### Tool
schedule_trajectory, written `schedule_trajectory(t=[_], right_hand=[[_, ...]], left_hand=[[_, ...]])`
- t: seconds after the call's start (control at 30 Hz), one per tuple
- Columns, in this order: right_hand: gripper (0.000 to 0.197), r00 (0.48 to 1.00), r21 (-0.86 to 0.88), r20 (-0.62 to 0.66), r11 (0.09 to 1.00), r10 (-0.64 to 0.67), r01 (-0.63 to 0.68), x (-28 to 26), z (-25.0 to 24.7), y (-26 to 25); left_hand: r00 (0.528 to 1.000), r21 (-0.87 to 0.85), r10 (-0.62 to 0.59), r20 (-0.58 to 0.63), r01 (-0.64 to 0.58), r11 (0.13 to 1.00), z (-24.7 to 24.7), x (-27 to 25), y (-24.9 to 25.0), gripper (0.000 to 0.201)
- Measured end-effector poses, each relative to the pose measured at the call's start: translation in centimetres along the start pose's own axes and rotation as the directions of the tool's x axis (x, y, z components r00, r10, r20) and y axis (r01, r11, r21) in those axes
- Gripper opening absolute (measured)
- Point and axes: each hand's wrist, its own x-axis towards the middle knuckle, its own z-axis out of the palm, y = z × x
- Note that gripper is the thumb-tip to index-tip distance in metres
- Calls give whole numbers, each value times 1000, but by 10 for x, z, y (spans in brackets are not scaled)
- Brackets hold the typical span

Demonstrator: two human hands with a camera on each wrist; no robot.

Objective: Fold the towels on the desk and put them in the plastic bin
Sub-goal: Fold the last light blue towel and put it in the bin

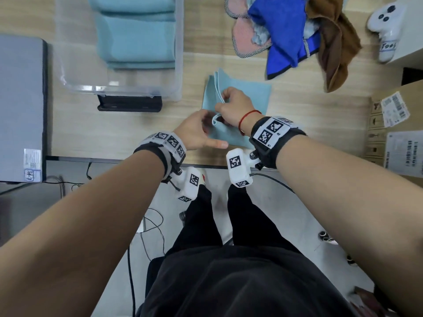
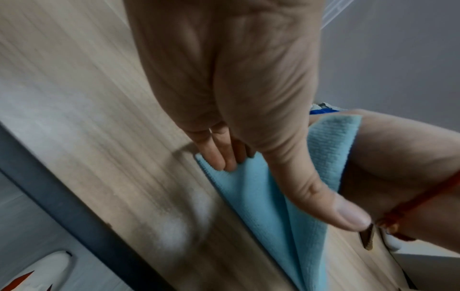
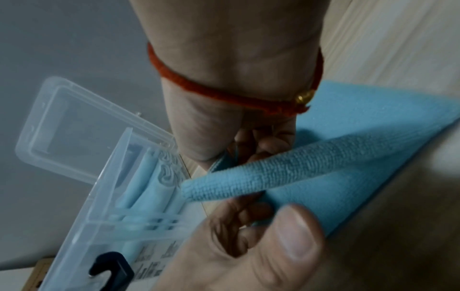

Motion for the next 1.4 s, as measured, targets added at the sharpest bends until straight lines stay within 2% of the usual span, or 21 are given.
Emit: schedule_trajectory(t=[0.1, 0.2, 0.3, 0.43, 0.63, 0.83, 0.9, 1.0, 1.1, 1.2, 1.3, 1.4], right_hand=[[13, 997, 14, 73, 1000, 27, -28, 0, 5, -3], [23, 989, 3, 135, 998, 59, -60, -1, 5, -3], [22, 992, -35, 112, 998, 60, -56, 0, -1, 1], [15, 999, -66, 19, 997, 44, -43, 2, -16, 12], [2, 994, -178, -47, 979, 96, -102, 6, -33, 48], [23, 988, -189, -80, 971, 131, -144, -5, -49, 74], [28, 993, -247, -77, 963, 93, -109, -10, -53, 83], [38, 989, -376, -63, 921, -135, 101, -18, -57, 93], [56, 923, -507, 56, 786, -380, 354, -25, -56, 99], [69, 902, -598, 216, 679, -374, 425, -31, -45, 108], [76, 920, -618, 209, 684, -332, 388, -35, -38, 119], [94, 927, -637, 219, 676, -303, 371, -40, -37, 128]], left_hand=[[1000, -26, -10, -12, 10, 1000, -5, 1, 1, 96], [999, 0, -32, -12, 32, 999, -10, 3, 2, 89], [998, -33, -49, -39, 48, 998, -12, 1, 5, 56], [988, -14, -59, -144, 58, 998, -12, 9, 3, 33], [949, 150, -74, -308, 125, 981, -8, 18, -4, 29], [926, 289, -19, -377, 137, 947, -2, 20, 0, 34], [921, 349, 0, -390, 148, 925, 2, 20, 3, 32], [910, 432, 28, -414, 170, 885, 7, 19, 9, 31], [892, 475, 27, -452, 215, 853, 11, 16, 15, 31], [879, 483, 14, -477, 249, 840, 13, 16, 16, 29], [876, 476, 6, -483, 257, 841, 14, 17, 17, 27], [868, 451, -3, -496, 261, 853, 17, 19, 16, 27]])
